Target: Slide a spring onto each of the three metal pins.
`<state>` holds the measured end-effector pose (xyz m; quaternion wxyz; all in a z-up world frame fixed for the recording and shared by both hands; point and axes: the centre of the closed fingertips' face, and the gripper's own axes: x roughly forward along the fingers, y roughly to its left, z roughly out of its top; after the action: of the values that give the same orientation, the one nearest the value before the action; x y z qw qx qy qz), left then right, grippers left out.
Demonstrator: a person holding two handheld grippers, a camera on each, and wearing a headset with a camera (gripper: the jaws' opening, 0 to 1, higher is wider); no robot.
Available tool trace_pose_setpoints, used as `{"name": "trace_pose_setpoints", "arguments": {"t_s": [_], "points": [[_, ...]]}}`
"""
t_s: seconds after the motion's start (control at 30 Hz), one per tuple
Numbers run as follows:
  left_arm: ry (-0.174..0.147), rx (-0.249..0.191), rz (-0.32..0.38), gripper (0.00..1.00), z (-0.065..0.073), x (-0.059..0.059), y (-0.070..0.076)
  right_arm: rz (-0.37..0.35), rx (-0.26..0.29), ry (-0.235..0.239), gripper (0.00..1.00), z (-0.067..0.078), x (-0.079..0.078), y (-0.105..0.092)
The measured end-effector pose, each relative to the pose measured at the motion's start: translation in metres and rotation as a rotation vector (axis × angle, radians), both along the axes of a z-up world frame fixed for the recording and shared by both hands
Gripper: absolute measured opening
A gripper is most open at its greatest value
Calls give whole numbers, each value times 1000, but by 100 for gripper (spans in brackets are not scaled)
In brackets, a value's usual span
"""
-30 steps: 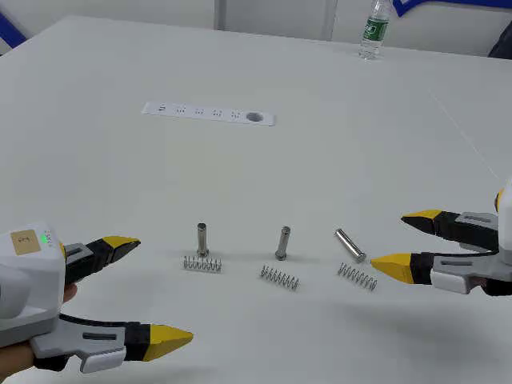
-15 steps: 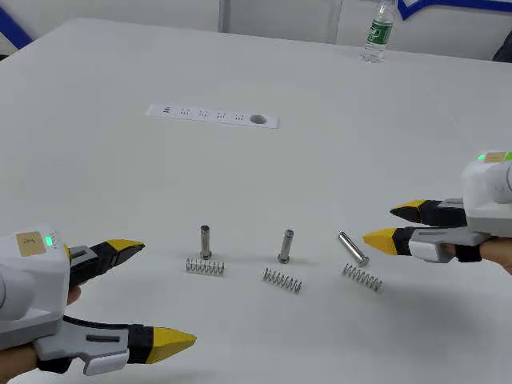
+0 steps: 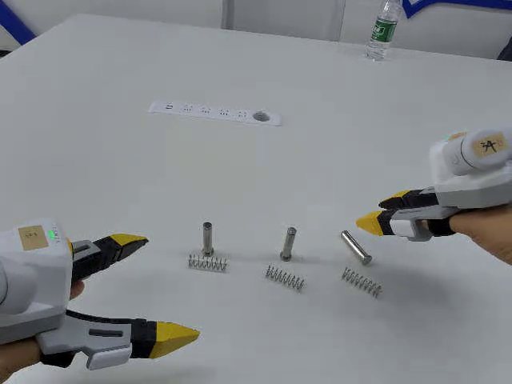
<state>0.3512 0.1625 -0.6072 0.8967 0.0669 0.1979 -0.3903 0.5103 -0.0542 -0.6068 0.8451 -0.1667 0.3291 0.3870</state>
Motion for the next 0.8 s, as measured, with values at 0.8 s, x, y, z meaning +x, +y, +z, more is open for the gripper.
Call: {"name": "trace_pose_setpoints", "arguments": {"t_s": [0.8], "points": [[2,-17,8,88,0,0,0,-49,-158,139,16,-42,-4,15]]}}
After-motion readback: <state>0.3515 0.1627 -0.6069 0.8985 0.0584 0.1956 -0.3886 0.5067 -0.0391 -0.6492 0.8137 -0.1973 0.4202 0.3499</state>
